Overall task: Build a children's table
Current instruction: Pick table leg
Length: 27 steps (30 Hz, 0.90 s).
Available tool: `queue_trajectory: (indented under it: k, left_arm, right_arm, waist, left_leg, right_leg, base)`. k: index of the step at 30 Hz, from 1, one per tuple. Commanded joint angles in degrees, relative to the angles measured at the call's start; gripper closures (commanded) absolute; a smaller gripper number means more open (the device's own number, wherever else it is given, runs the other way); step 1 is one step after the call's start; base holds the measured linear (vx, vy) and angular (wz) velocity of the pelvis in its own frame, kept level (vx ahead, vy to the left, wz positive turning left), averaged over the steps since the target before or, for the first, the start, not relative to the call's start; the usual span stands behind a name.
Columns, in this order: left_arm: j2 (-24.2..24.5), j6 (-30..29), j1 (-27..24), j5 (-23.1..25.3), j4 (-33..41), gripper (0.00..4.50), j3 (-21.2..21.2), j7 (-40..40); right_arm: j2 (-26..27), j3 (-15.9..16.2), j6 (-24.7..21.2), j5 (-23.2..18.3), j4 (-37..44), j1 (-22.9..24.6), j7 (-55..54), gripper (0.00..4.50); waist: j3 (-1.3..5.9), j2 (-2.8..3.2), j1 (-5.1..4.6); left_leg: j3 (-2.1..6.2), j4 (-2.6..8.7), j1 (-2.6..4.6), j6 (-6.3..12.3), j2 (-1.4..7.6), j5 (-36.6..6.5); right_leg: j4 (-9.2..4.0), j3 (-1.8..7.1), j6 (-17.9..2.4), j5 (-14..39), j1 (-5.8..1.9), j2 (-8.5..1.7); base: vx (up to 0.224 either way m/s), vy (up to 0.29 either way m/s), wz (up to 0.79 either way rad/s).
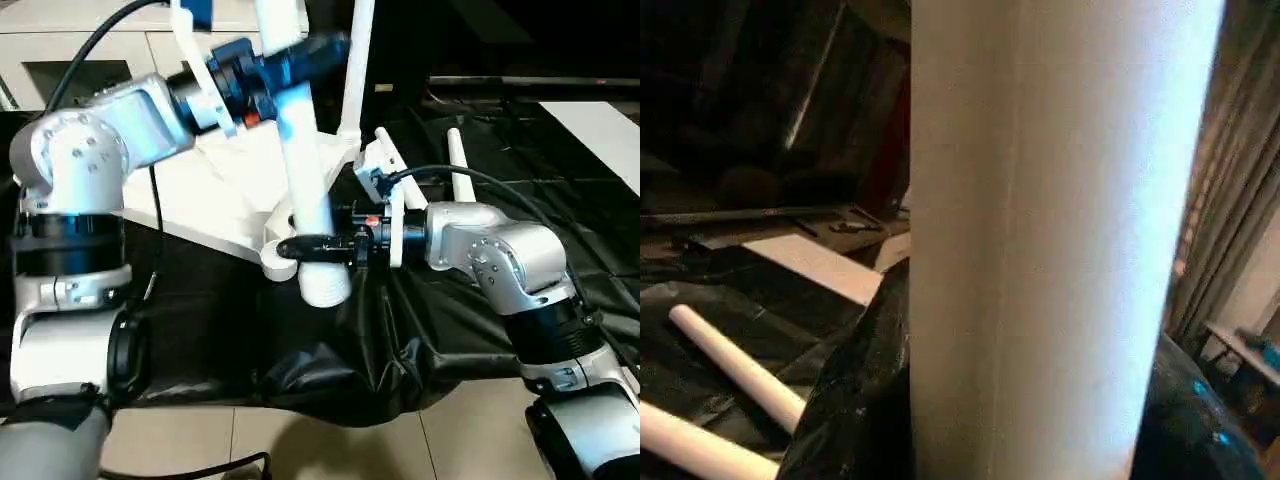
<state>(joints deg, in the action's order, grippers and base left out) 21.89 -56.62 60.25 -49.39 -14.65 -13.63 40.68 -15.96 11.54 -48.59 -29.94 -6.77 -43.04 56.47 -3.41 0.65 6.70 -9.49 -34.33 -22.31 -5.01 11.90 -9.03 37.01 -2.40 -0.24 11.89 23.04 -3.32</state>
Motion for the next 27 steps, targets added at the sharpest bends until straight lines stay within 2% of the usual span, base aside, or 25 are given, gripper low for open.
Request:
queue_trajectory:
  k: [1, 6, 12, 17, 27]
  left_arm:
    - [-0.1, -0.5, 1.8, -0.8, -1.3, 2.84, -1.5, -1.5]
    - [0.1, -0.6, 1.9, 0.2, -2.6, 2.84, -1.5, -1.8]
    - [1.0, 1.4, 0.3, 2.5, -0.1, 2.84, 2.1, 0.9]
    - [0.8, 1.3, 0.0, 2.2, 1.7, 2.85, 2.9, 2.3]
    - [1.7, 1.8, -1.0, 3.1, 3.7, 2.85, 5.2, 5.5]
  right_arm:
    - [0.3, -1.3, -1.5, -1.4, 1.1, -1.5, -0.2, 1.45]
    - [-0.1, -1.7, -2.1, -2.0, 1.5, -1.9, -0.1, 1.45]
    - [-0.8, -0.9, -0.9, -0.4, 2.1, -1.9, -0.4, 1.45]
    - [-1.7, 2.0, 1.3, 2.3, 1.9, -1.2, 0.2, 1.45]
    - [-1.4, 2.5, 1.2, 3.1, 0.0, -2.0, 0.1, 1.45]
  waist:
    - [4.48, 0.32, 0.27]
    - [4.52, 0.35, 0.31]
    - [4.47, 0.45, 0.41]
    - [4.54, 0.47, 0.33]
    - [4.52, 0.64, 0.25]
  left_leg:
    - [0.06, 3.28, 0.99, -2.51, 0.21, -8.9]
    - [0.07, 3.25, 0.97, -2.52, 0.19, -8.5]
    - [0.08, 3.35, 1.03, -2.96, 0.32, -8.9]
    - [0.07, 3.25, 0.96, -2.97, 0.27, -8.3]
    - [0.13, 3.31, 1.08, -2.97, 0.32, -9.2]
  right_leg:
    - [-3.97, 1.98, -11.9, 1.4, -3.54, -3.26]
    - [-3.99, 1.93, -11.7, 0.8, -3.57, -3.26]
    - [-4.00, 1.96, -11.5, 1.4, -3.52, -3.34]
    - [-3.85, 1.95, -11.8, 0.1, -3.60, -3.31]
    - [-3.88, 1.92, -12.0, 1.1, -3.50, -3.26]
  base:
    - [0.000, 0.000, 0.00]
    - [0.000, 0.000, 0.00]
    - [0.000, 0.000, 0.00]
    - [0.000, 0.000, 0.00]
    - [0.000, 0.000, 0.00]
